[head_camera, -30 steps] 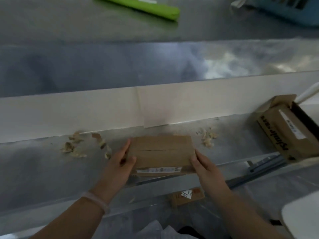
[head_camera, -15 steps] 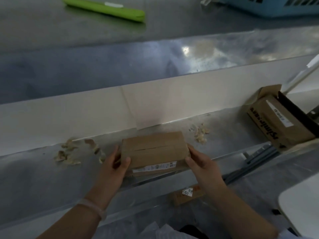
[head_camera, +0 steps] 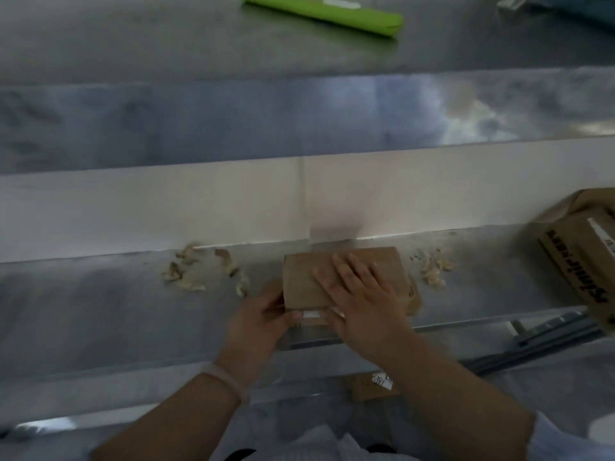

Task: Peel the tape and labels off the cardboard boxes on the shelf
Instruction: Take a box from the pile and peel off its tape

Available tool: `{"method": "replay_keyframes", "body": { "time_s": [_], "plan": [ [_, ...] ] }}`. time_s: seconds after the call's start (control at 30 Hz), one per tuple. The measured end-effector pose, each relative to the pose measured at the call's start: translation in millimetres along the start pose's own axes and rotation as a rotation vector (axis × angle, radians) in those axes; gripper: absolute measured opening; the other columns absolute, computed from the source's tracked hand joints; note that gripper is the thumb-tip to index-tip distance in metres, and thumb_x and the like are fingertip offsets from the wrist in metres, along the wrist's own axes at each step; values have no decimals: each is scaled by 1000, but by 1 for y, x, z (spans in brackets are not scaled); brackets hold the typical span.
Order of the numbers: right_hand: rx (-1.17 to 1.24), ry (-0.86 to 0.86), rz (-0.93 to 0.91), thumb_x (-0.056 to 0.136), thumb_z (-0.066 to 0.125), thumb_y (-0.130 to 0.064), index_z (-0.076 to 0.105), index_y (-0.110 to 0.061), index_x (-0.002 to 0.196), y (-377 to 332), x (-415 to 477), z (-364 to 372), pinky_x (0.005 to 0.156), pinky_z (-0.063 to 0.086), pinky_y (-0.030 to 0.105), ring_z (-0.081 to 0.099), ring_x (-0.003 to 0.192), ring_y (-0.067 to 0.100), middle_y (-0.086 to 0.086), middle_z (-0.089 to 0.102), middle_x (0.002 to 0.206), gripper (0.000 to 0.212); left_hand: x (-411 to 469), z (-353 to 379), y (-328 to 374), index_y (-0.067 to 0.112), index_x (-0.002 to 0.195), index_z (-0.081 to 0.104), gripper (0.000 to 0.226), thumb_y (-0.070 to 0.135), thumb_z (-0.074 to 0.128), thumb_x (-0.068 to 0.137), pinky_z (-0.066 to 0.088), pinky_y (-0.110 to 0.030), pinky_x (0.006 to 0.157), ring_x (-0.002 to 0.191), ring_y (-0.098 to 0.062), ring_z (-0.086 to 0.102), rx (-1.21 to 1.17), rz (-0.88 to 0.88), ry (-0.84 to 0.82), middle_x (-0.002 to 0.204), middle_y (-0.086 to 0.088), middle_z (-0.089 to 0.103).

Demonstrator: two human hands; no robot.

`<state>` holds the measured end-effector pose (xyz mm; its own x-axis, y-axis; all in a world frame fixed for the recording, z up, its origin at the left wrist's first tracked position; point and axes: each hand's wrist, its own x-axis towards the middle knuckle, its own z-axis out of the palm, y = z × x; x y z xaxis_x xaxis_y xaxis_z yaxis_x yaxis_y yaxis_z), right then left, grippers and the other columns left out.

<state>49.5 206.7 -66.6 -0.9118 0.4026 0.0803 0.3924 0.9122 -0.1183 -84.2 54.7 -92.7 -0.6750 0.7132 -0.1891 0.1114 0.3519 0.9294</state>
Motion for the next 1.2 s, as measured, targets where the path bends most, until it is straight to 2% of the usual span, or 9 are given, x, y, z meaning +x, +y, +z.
{"method": "replay_keyframes", "body": {
  "time_s": [0.13, 0.17, 0.33, 0.5, 0.77, 0.9, 1.0, 1.1, 1.2],
  "plan": [
    [-87, -14, -7, 90, 39, -53, 35, -32, 148, 4, 0, 8, 113, 27, 53, 37, 139, 30, 5, 40, 152, 62, -12, 0, -9, 31, 83, 73, 5, 28, 75, 81, 55, -30, 80, 84, -12, 69, 92, -134, 166, 83, 8, 73],
    [-99, -11, -10, 91, 38, -54, 34, -32, 148, 4, 0, 9, 113, 26, 52, 36, 140, 29, 6, 39, 152, 62, -15, 1, -9, 33, 78, 71, 9, 26, 75, 81, 55, -30, 78, 82, -11, 68, 88, -136, 169, 80, 10, 72],
    [-134, -18, -15, 92, 37, -54, 30, -32, 150, 3, 0, 10, 116, 20, 50, 31, 143, 28, 5, 34, 155, 62, -12, 2, -10, 24, 82, 74, 10, 32, 70, 85, 44, -22, 62, 70, -7, 63, 144, -117, 197, 74, 8, 71],
    [-135, -7, -17, 91, 37, -54, 31, -30, 150, 3, 2, 9, 115, 25, 53, 31, 143, 29, 6, 34, 156, 63, -13, 8, -6, 26, 70, 62, 16, 26, 74, 81, 38, -16, 55, 55, 2, 53, 133, -2, 217, 61, 10, 61],
    [-148, -7, -26, 92, 35, -53, 29, -28, 151, 4, 2, 10, 113, 27, 54, 30, 143, 30, 8, 32, 156, 65, -13, 2, -7, 24, 77, 57, 14, 22, 65, 88, 33, -10, 56, 63, -2, 48, 347, 207, 258, 69, 13, 51],
    [-152, 3, -28, 92, 36, -53, 29, -28, 151, 4, 1, 11, 114, 26, 54, 30, 143, 30, 8, 32, 156, 65, -13, 0, -7, 25, 79, 50, 14, 27, 53, 93, 39, -22, 56, 66, -9, 49, 468, 263, 221, 74, 11, 50],
    [-150, 20, -32, 91, 38, -53, 32, -28, 151, 5, 1, 12, 113, 27, 54, 31, 143, 31, 9, 33, 155, 65, -12, 4, -4, 23, 73, 51, 21, 19, 59, 92, 34, -11, 55, 63, -3, 48, 294, 124, 173, 69, 11, 54],
    [-144, 51, -38, 91, 40, -55, 35, -29, 149, 4, 1, 11, 113, 27, 53, 33, 142, 30, 8, 36, 154, 64, -12, 5, 0, 25, 74, 53, 20, 18, 62, 90, 43, -18, 63, 65, -7, 53, 67, 72, 125, 71, 5, 60],
    [-143, 82, -58, 93, 38, -54, 34, -31, 150, 4, -6, 12, 114, 26, 53, 31, 143, 29, 6, 34, 155, 61, -2, -2, 8, 23, 99, 59, 9, 27, 62, 91, 49, -24, 78, 82, -6, 58, -88, 57, 205, 91, 4, 62]
  ]
}}
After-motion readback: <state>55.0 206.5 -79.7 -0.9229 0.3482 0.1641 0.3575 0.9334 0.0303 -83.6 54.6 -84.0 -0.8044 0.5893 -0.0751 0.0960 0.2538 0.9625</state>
